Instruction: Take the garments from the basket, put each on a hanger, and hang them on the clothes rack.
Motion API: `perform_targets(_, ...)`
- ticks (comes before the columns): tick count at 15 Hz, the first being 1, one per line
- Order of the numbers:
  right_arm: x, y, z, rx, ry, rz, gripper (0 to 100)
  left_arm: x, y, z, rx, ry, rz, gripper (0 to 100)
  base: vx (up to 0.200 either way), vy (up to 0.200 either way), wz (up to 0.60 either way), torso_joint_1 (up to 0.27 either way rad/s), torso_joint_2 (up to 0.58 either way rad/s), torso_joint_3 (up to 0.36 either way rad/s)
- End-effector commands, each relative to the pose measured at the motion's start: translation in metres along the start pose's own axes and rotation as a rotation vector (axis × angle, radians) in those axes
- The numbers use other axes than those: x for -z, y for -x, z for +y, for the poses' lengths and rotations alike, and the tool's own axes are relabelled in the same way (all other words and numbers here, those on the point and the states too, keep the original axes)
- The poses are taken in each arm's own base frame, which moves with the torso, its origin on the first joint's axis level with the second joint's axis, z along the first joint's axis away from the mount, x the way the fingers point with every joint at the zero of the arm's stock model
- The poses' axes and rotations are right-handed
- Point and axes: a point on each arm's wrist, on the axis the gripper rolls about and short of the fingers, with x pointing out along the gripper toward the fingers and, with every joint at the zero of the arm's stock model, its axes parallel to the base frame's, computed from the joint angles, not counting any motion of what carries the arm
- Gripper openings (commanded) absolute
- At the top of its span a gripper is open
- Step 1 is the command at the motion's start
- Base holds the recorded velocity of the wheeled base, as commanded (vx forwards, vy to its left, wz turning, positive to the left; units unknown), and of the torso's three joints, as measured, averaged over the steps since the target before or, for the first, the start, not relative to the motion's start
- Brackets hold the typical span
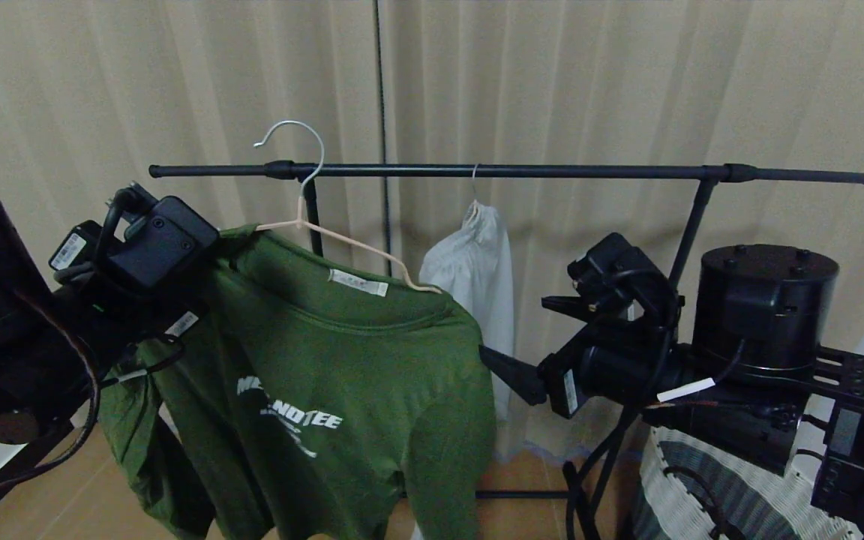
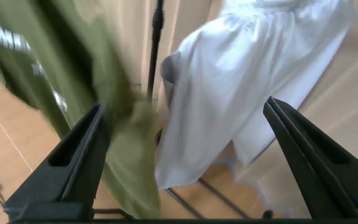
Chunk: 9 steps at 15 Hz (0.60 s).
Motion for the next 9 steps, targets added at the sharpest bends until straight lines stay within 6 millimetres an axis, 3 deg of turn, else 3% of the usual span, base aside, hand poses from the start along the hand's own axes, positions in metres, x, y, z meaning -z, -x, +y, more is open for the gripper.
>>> perform_targets(1,-0.007,0.002,0.005,-0.02,0.006,-0.027,100,0.004,-0.005,-0.008,0.018,-0.007,0.013,0,0.0,0.0,0.0,0.0,0.0,0.0)
perform_targets(5,-0.023,-0.014,0.011,-0.032,0.034,-0.074,100,-0.002,-0.002,-0.012,0.031,0.043,-0.017,0,0.0,0.0,0.0,0.0,0.0,0.0)
perform_targets(9,-0.037,-0.048,0.014,-0.011,0.1,-0.114,100,-0.012,0.007,-0.025,0.091,0.115,-0.062,0,0.0,0.0,0.0,0.0,0.0,0.0)
